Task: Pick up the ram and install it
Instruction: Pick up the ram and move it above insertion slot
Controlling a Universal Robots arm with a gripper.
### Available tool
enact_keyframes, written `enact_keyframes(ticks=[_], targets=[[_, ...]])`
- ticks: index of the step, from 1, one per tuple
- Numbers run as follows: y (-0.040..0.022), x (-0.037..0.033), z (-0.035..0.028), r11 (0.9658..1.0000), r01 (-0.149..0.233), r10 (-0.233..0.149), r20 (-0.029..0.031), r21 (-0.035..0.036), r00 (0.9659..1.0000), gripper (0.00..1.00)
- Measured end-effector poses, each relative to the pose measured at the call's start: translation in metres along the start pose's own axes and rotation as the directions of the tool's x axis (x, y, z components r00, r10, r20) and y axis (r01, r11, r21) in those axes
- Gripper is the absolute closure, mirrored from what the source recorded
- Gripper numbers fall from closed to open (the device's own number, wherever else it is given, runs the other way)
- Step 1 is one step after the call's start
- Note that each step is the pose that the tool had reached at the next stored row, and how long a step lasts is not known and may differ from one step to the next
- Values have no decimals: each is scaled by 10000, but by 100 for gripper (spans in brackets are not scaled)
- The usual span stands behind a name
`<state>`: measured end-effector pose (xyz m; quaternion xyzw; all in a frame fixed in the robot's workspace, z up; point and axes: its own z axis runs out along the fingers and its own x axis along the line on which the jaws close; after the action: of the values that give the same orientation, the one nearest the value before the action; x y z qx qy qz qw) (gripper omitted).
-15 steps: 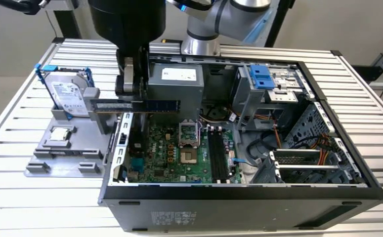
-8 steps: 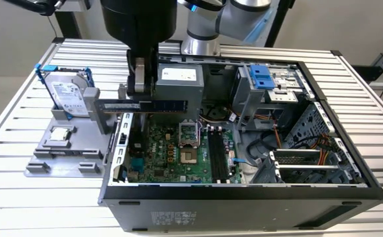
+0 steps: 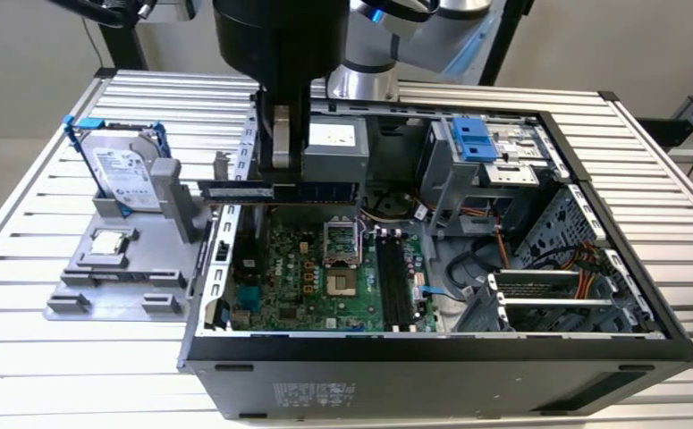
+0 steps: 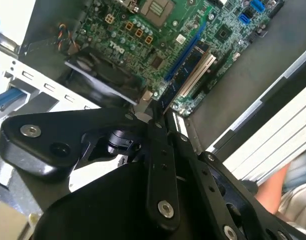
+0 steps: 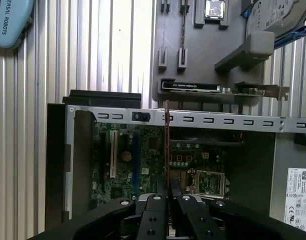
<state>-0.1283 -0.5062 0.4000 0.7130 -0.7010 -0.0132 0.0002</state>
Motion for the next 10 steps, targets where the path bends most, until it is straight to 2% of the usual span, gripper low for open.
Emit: enact_keyframes(ticks=[10], targets=[[-201,6,-4,10000,6,-6,0,0,10000,100]])
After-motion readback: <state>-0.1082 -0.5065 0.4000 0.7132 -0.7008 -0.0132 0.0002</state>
